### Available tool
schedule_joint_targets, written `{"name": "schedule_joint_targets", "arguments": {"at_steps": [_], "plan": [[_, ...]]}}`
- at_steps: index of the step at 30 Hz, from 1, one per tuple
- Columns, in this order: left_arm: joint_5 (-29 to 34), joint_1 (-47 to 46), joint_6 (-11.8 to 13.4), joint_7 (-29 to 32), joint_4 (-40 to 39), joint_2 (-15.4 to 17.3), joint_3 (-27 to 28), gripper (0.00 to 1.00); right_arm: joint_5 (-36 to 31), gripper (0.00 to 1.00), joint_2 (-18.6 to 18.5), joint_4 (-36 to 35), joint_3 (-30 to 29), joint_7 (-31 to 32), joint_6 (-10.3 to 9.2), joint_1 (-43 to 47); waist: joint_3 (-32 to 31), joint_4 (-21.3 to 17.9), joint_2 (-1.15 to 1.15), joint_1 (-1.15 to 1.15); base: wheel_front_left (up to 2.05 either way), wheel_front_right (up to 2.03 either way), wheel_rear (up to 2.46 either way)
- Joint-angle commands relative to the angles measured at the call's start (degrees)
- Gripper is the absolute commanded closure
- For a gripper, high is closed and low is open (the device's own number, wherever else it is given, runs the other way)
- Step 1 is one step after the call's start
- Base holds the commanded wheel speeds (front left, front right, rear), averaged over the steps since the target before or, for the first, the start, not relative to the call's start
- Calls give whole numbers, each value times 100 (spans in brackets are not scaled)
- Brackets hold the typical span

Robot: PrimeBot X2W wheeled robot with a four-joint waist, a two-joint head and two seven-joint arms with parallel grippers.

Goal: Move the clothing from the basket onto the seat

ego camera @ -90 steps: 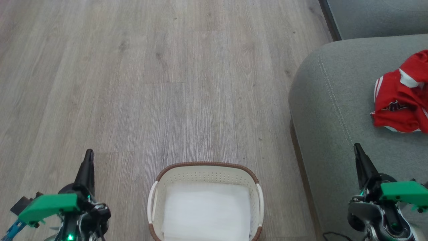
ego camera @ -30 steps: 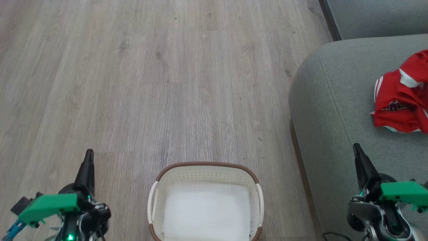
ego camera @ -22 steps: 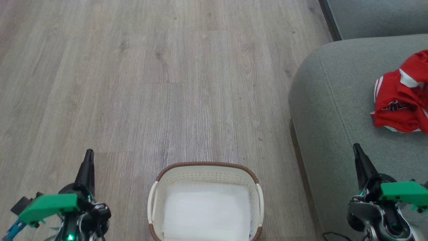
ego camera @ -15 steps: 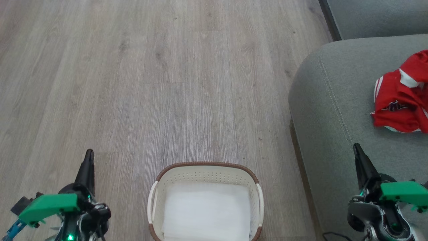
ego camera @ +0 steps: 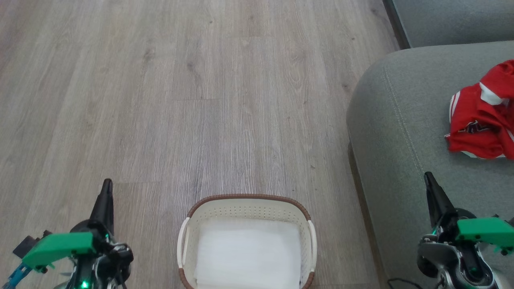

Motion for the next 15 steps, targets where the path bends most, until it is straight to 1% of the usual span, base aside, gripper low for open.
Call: {"name": "schedule_joint_targets", "arguments": {"at_steps": [1, 15], "plan": [[-5, -286, -37, 48, -157, 44, 212, 100, -16, 100, 27, -185, 90, 27, -1, -293, 0, 0, 0, 0, 0, 0, 0], [-5, -286, -37, 48, -157, 43, 213, 100, -18, 100, 29, -185, 88, 30, -1, -293, 0, 0, 0, 0, 0, 0, 0]]}}
